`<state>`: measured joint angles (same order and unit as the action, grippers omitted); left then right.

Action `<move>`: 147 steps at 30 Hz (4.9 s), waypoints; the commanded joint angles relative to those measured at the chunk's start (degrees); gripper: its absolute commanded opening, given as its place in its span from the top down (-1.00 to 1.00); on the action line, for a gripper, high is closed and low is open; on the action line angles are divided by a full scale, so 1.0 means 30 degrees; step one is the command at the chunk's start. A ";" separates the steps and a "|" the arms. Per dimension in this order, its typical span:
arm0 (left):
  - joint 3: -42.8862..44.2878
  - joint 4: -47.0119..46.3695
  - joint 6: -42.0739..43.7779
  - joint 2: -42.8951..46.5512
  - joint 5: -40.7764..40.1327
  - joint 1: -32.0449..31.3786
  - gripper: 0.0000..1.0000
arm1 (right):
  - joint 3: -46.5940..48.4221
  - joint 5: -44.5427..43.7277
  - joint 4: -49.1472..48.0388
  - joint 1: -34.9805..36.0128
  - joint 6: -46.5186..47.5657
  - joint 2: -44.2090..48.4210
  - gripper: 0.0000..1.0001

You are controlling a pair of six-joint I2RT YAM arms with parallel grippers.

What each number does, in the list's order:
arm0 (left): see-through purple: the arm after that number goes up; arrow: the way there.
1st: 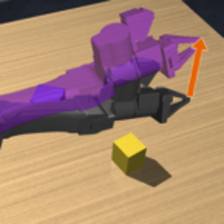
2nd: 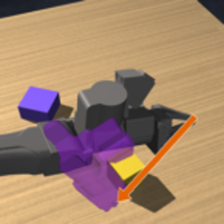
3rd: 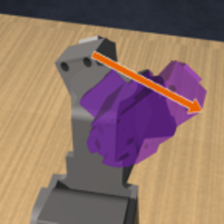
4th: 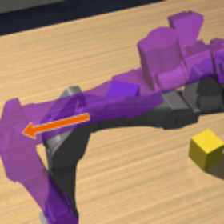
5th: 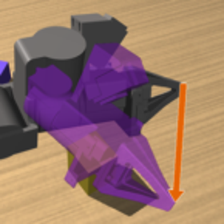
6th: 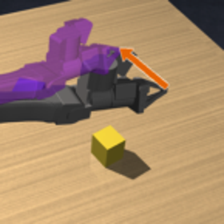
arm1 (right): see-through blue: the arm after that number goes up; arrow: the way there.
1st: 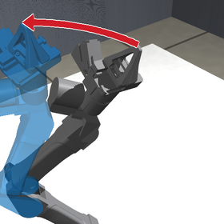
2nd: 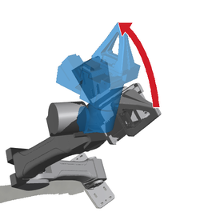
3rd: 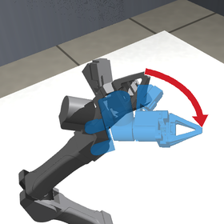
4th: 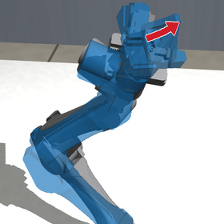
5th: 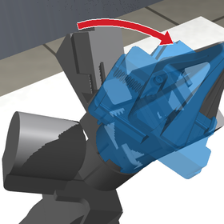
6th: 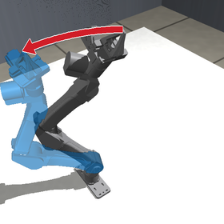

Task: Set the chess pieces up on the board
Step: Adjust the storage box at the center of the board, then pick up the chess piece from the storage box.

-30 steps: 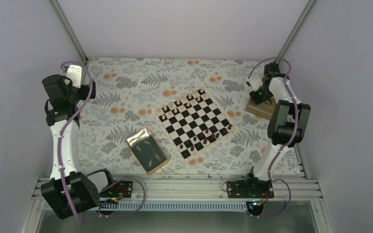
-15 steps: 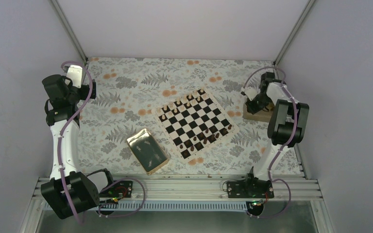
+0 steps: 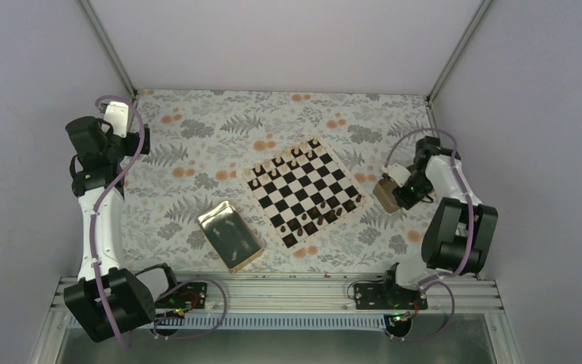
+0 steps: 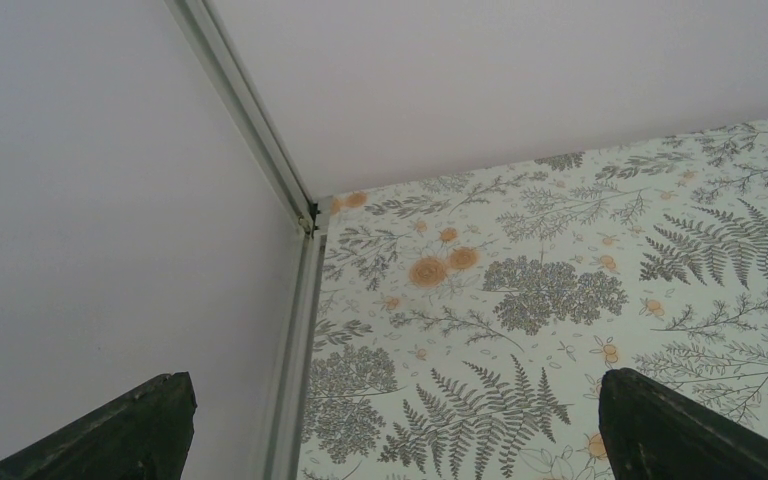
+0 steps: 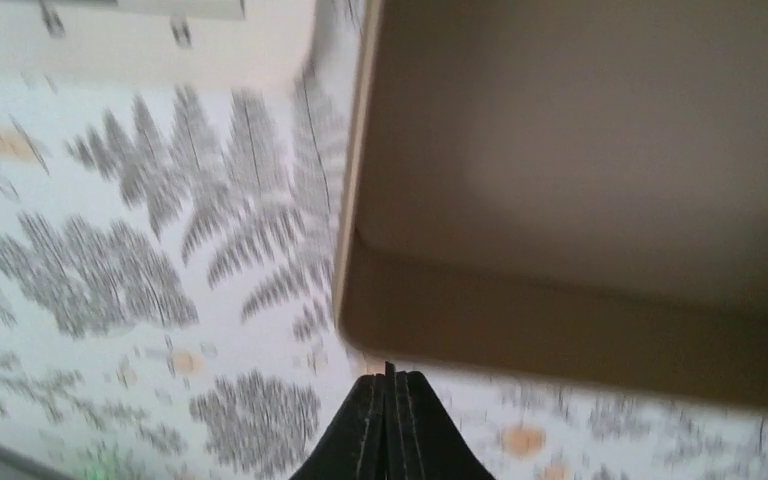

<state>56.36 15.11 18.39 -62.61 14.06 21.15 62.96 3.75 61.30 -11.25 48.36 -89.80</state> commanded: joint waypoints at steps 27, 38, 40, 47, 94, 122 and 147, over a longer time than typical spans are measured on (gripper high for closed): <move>0.0136 -0.0449 -0.0384 0.0493 0.0660 0.0144 -1.00 | 0.5493 0.2777 -0.1289 0.0883 -0.0181 -0.2686 0.92; -0.0157 -0.0590 -0.0359 0.0590 0.0845 0.0160 -1.00 | 0.6159 0.1648 -0.2941 0.2751 -0.1055 -0.5662 0.92; -0.0126 -0.0610 -0.0359 0.0548 0.0930 0.0158 -1.00 | 0.5457 0.1160 -0.2978 0.2782 -0.0975 -0.5626 0.92; -0.0128 -0.0601 -0.0340 0.0420 0.1156 0.0158 -1.00 | 0.2553 -0.0064 -0.2254 0.2823 -0.0423 -0.3503 0.92; 0.1425 -0.1578 0.0216 -0.2421 0.1798 0.0157 -1.00 | 0.1198 0.4642 -0.4701 -0.6545 1.0590 -0.1628 0.11; 0.1268 -0.2222 -0.0123 -0.3498 0.1142 0.0165 -1.00 | 0.2097 0.6572 -0.6003 -0.6196 1.0510 -0.5069 0.17; 0.1268 -0.2152 -0.0096 -0.3566 0.0915 0.0159 -1.00 | 0.2390 0.5189 -0.5623 -0.5304 0.9311 -0.5174 0.91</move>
<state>59.37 9.76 18.55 -73.25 16.91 21.26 70.04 21.23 43.90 -27.68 77.28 -108.47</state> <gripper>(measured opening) 0.999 0.106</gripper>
